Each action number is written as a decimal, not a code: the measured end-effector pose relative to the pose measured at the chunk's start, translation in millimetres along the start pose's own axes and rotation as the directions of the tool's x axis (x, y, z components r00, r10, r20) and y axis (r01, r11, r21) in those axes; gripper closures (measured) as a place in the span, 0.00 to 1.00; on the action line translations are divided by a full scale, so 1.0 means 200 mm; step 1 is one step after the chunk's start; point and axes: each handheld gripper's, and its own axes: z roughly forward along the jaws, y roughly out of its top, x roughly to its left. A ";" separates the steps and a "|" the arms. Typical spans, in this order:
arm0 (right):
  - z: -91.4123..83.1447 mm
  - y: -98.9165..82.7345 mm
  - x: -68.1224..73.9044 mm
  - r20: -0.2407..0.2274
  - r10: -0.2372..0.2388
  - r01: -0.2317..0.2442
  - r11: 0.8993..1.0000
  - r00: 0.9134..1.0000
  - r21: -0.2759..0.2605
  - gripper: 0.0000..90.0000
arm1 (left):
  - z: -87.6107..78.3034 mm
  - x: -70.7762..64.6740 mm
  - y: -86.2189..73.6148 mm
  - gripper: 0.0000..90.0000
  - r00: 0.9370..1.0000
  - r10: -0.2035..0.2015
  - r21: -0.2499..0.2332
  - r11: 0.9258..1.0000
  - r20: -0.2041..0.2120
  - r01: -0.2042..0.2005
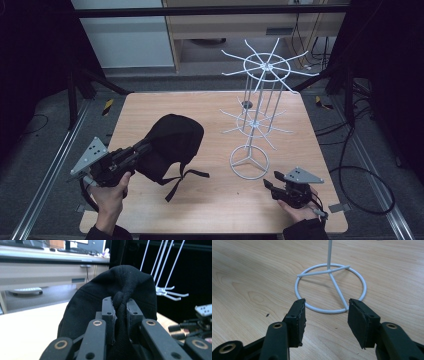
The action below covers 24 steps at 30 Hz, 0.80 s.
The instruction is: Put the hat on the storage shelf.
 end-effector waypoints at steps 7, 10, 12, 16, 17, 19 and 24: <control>0.00 0.00 0.00 0.001 -0.002 0.002 1.000 1.000 -0.003 0.54 | 0.00 -0.04 0.08 0.89 1.000 -0.014 -0.100 0.995 0.004 0.015; 0.00 0.00 0.00 0.002 -0.001 0.001 1.000 1.000 -0.006 0.53 | 0.00 -0.05 0.13 0.89 1.000 -0.014 -0.130 0.991 0.016 0.016; 0.00 0.00 0.00 0.003 0.000 0.000 1.000 1.000 -0.010 0.53 | 0.00 -0.06 0.17 0.89 1.000 -0.015 -0.156 0.988 0.018 0.018; 0.00 0.00 0.00 0.008 0.002 -0.002 1.000 1.000 -0.006 0.52 | 0.01 -0.08 0.25 0.89 0.999 -0.021 -0.214 0.976 0.034 0.028; 0.00 0.00 -0.01 0.009 0.001 -0.001 1.000 1.000 -0.006 0.52 | 0.01 -0.09 0.26 0.89 0.999 -0.019 -0.226 0.974 0.037 0.027; 0.00 0.00 -0.01 0.007 0.004 -0.004 1.000 1.000 -0.009 0.52 | 0.01 -0.10 0.29 0.89 0.999 -0.014 -0.243 0.970 0.043 0.024; 0.00 0.00 -0.01 0.008 0.002 -0.002 1.000 1.000 -0.013 0.52 | 0.02 -0.13 0.36 0.89 0.998 -0.025 -0.296 0.954 0.061 0.042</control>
